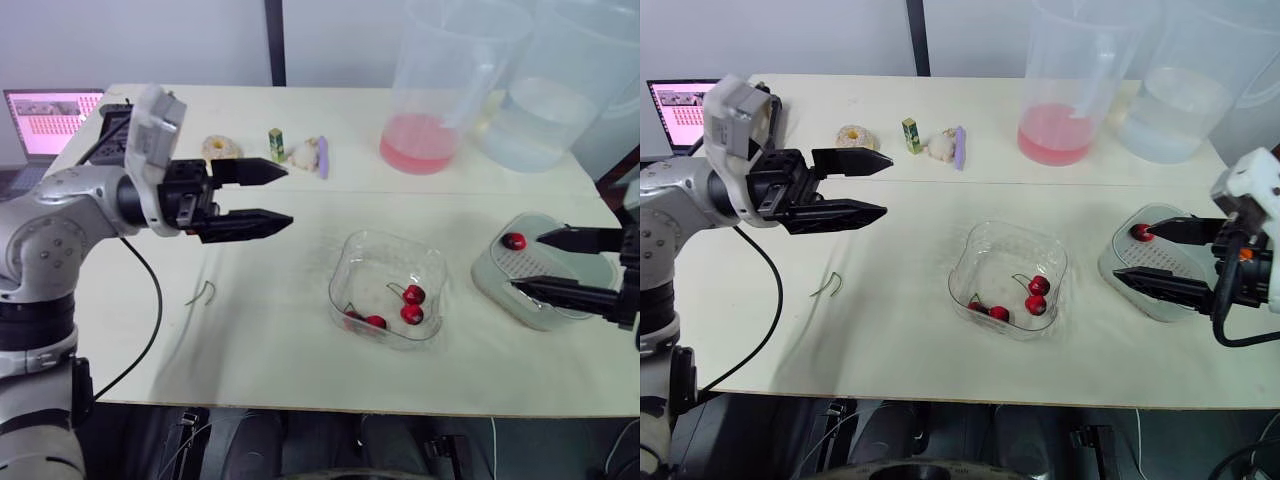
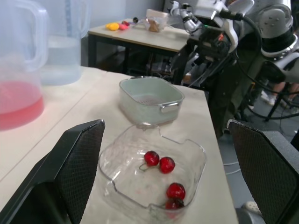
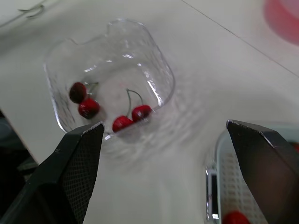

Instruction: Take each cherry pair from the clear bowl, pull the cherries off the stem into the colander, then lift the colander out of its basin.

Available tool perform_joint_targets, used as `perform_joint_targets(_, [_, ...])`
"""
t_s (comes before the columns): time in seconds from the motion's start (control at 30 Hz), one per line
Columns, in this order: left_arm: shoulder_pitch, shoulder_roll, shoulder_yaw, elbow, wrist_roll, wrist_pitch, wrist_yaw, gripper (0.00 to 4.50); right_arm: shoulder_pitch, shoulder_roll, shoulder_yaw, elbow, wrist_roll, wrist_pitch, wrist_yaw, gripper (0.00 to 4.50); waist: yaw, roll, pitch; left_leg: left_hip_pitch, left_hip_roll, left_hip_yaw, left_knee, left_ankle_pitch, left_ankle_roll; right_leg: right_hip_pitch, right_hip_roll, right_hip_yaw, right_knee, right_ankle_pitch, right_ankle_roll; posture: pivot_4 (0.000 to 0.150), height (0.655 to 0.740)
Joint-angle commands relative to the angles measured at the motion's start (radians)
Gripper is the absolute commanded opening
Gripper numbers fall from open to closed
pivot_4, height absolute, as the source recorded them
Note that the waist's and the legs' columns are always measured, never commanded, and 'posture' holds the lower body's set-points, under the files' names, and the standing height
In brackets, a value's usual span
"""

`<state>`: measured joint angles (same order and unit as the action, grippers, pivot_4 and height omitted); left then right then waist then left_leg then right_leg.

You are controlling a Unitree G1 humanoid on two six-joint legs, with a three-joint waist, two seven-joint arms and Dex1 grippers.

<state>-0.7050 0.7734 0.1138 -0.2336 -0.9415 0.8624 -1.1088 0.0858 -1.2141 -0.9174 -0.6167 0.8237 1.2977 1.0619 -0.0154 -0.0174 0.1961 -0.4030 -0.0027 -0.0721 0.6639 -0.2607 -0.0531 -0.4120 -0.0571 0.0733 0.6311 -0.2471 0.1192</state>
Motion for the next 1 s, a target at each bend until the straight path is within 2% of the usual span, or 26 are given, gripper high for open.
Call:
perform_joint_targets(0.03, [0.0,0.004,0.0,-0.006,0.022,-0.033,-0.018,4.41,0.023,-0.007,-0.042,-0.013,-0.049,-0.057,0.0,4.5,-0.005,0.0,0.0,0.001,0.0,0.001,0.0,0.0,0.0,0.0,0.0,0.001,0.0,0.0,0.0,0.15,0.74])
perform_joint_targets(0.1, [0.018,0.009,-0.005,-0.006,0.048,-0.053,-0.02,4.41,-0.029,-0.033,0.038,-0.023,-0.052,-0.075,-0.061,4.5,-0.009,0.0,0.0,0.003,0.0,0.001,0.0,0.0,0.0,0.002,0.0,0.001,0.0,0.0,0.0,0.15,0.74])
perform_joint_targets(0.27, [0.069,0.012,-0.077,-0.001,0.21,-0.172,-0.006,4.41,-0.262,-0.058,0.3,-0.022,0.052,-0.118,-0.134,4.5,-0.02,-0.001,0.0,0.01,0.001,0.002,-0.001,0.0,0.0,0.007,0.001,0.002,0.0,0.0,-0.001,0.15,0.74])
perform_joint_targets(0.37, [0.084,-0.006,-0.087,-0.012,0.22,-0.191,-0.01,4.41,-0.4,-0.131,0.564,-0.01,0.047,-0.119,-0.114,4.5,-0.022,-0.001,0.001,0.009,0.001,0.003,-0.002,0.0,0.0,0.006,0.0,0.003,-0.001,0.0,-0.002,0.15,0.74])
perform_joint_targets(0.43, [0.093,-0.008,-0.091,-0.019,0.229,-0.201,-0.013,4.41,-0.528,-0.116,0.725,0.007,0.012,-0.128,-0.13,4.5,-0.024,-0.001,0.001,0.007,0.001,0.004,-0.002,0.0,0.001,0.004,-0.001,0.003,-0.001,0.0,-0.002,0.15,0.74])
perform_joint_targets(0.57, [0.127,-0.007,-0.088,-0.041,0.242,-0.208,-0.007,4.41,-0.785,0.04,1.002,0.036,-0.065,-0.067,-0.209,4.5,-0.03,-0.001,0.001,0.001,0.001,0.004,-0.002,-0.001,0.001,-0.002,-0.001,0.003,-0.001,0.0,-0.001,0.15,0.74])
perform_joint_targets(0.7, [0.144,-0.005,-0.08,-0.051,0.245,-0.208,0.002,4.41,-0.846,0.106,1.209,0.015,-0.206,-0.094,-0.248,4.5,-0.02,0.0,0.0,-0.006,0.002,0.003,-0.002,-0.001,0.001,-0.012,0.001,0.003,0.002,0.002,0.003,0.15,0.74])
perform_joint_targets(0.87, [0.151,-0.009,-0.077,-0.054,0.253,-0.216,0.012,4.41,-0.876,0.153,1.346,0.049,-0.325,-0.088,-0.281,4.5,-0.006,0.0,0.0,-0.008,0.001,0.003,-0.002,-0.001,0.001,-0.013,0.0,0.002,0.001,0.003,0.004,0.15,0.74])
perform_joint_targets(0.97, [0.168,-0.012,-0.083,-0.058,0.259,-0.225,0.008,4.5,-0.88,0.163,1.366,0.053,-0.341,-0.063,-0.272,3.55,-0.002,0.0,0.0,-0.007,0.001,0.003,-0.002,-0.001,0.001,-0.013,0.0,0.002,0.001,0.003,0.003,0.15,0.74])
perform_joint_targets(1.0, [0.171,-0.013,-0.083,-0.062,0.256,-0.222,0.009,4.5,-0.882,0.163,1.373,0.052,-0.345,-0.056,-0.266,3.1,-0.002,0.0,0.0,-0.007,0.001,0.003,-0.002,-0.001,0.001,-0.013,0.0,0.002,0.001,0.003,0.003,0.15,0.74])
